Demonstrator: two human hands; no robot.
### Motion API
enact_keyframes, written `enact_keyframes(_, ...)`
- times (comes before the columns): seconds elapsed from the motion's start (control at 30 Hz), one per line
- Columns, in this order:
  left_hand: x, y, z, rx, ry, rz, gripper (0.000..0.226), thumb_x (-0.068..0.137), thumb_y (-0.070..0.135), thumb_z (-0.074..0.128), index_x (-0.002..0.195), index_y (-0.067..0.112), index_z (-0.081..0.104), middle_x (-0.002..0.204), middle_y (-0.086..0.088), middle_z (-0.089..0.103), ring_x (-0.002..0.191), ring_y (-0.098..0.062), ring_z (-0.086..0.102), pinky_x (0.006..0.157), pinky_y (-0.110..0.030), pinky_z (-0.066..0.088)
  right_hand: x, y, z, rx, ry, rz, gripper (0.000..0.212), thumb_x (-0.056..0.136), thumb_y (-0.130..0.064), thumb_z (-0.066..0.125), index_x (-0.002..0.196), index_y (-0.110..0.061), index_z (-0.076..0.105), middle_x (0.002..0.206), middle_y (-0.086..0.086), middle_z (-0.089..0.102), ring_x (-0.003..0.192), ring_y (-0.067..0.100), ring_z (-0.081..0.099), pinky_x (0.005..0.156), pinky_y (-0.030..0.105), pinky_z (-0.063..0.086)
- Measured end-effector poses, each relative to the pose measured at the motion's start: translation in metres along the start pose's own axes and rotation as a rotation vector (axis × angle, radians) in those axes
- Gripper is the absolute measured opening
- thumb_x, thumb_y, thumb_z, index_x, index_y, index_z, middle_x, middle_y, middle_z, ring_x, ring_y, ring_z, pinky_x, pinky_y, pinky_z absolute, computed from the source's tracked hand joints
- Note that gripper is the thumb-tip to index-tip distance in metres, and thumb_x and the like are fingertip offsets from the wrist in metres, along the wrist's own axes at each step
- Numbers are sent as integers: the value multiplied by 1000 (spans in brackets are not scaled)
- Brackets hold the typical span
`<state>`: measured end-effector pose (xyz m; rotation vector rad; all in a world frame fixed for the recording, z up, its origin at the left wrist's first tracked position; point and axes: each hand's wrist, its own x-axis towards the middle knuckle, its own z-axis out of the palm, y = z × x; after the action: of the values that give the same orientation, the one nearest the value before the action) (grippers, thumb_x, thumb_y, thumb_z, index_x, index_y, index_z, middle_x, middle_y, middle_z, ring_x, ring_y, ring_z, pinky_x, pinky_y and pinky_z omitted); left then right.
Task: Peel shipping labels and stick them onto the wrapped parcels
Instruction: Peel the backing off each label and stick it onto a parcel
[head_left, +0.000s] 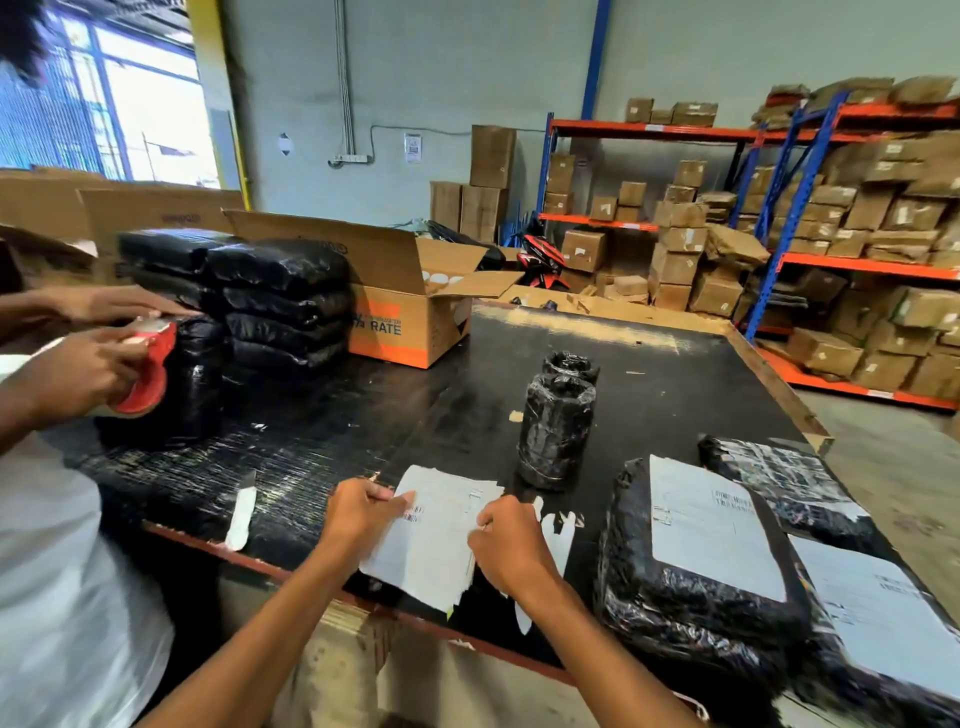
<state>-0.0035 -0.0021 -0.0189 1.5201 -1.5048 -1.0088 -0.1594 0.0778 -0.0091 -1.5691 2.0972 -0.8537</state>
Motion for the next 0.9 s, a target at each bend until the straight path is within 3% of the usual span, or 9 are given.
enact_keyframes(0.17,4,5,-7,127,28,155,27,83,20,72,62,7,62,56,-2,56,52,-12,46,47,-24,34,-2,2,-1,-22,-14,-1,33,77,0,43,52,-17,29,56,-1,29,65,24,29,46,28,26)
enact_keyframes(0.33,5,2,-4,275,40,160,42,95,26,55,56,13,43,56,1,46,53,-14,40,51,-31,29,-1,3,2,-4,-36,0,13,79,-6,47,69,-6,55,66,6,49,63,26,39,59,27,38)
enact_keyframes(0.43,7,-1,-4,334,22,187,42,99,28,47,58,16,40,62,0,48,61,-19,45,55,-33,32,-1,3,2,-32,-37,-9,19,80,-7,48,61,-10,45,60,4,45,60,26,38,52,28,36)
enact_keyframes(0.5,6,-1,-8,409,88,245,41,99,29,45,60,17,42,66,-3,52,67,-25,50,59,-36,35,-3,3,2,-51,-39,-8,26,81,-8,48,58,-14,37,58,1,41,60,26,36,48,28,33)
enact_keyframes(0.63,3,10,-18,405,272,414,33,95,27,53,68,10,57,69,-2,54,67,-23,50,61,-33,33,-5,3,-4,-95,-42,-35,18,83,-11,48,66,-13,50,66,7,52,64,28,42,58,29,38)
enact_keyframes(0.7,2,22,-23,280,243,448,29,94,24,57,71,7,61,64,0,55,62,-19,51,58,-31,34,-8,0,-14,-140,-7,-75,28,85,-13,48,58,-17,44,62,6,46,63,29,39,57,30,36)
enact_keyframes(0.73,0,30,-24,235,205,471,27,93,22,58,72,5,62,62,2,55,60,-16,49,57,-30,33,-9,-2,-22,-151,24,-100,25,87,-16,49,62,-18,51,64,6,49,64,30,43,59,30,38)
enact_keyframes(0.8,-7,47,-27,185,110,523,22,93,20,59,78,4,64,65,3,55,60,-12,46,55,-25,34,-11,-9,-44,-112,96,-163,16,90,-21,53,85,-18,68,65,0,57,65,23,55,63,29,46)
enact_keyframes(0.9,-27,78,-35,123,-95,577,17,94,23,57,85,10,64,77,-2,64,67,-11,55,59,-18,42,-16,-22,-83,95,196,-269,18,92,-20,57,104,-16,69,73,-9,59,65,6,57,68,30,52)
